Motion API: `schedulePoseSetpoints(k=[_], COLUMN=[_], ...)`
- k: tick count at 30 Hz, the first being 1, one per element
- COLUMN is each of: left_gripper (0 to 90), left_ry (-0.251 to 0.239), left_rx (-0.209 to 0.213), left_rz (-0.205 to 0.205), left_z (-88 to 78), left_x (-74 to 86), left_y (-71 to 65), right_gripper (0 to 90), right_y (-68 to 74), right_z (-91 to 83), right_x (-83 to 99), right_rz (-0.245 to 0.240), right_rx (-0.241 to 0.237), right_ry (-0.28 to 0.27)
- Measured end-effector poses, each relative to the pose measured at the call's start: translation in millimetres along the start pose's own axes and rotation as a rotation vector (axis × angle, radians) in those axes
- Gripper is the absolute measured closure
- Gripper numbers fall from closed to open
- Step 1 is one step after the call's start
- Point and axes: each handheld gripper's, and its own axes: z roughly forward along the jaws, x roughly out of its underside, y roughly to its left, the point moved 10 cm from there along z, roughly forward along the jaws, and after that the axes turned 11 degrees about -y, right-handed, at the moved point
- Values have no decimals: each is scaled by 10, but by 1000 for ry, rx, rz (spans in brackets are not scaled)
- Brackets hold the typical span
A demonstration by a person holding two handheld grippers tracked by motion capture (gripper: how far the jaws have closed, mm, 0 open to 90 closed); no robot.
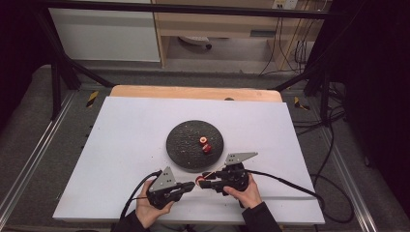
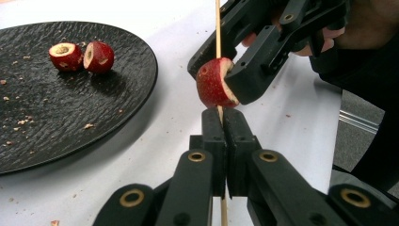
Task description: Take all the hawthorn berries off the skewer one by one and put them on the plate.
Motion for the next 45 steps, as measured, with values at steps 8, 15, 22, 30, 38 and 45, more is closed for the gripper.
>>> schedulePoseSetpoints(k=[8, 15, 22, 30, 38, 45], left_gripper=[881, 881, 881, 881, 881, 881], left_ry=[-11, -17, -16, -24, -36, -52], left_rx=[6, 5, 3, -2, -12, -21], left_rz=[2, 0, 3, 6, 11, 13], left_z=[-17, -60, -136, -234, -312, -385], left_x=[-19, -25, -9, 1, -6, -22], left_y=[-6, 15, 39, 72, 129, 177], right_gripper=[696, 698, 700, 703, 706, 708], right_y=[35, 2, -46, -137, -225, -297], right_z=[-28, -74, -155, -301, -426, -500], right_x=[-26, -100, -192, -345, -521, -677], right_rz=[23, 15, 23, 34, 33, 38], right_rx=[-29, -11, 8, 31, 51, 60], right_ry=[5, -11, -31, -56, -76, -88])
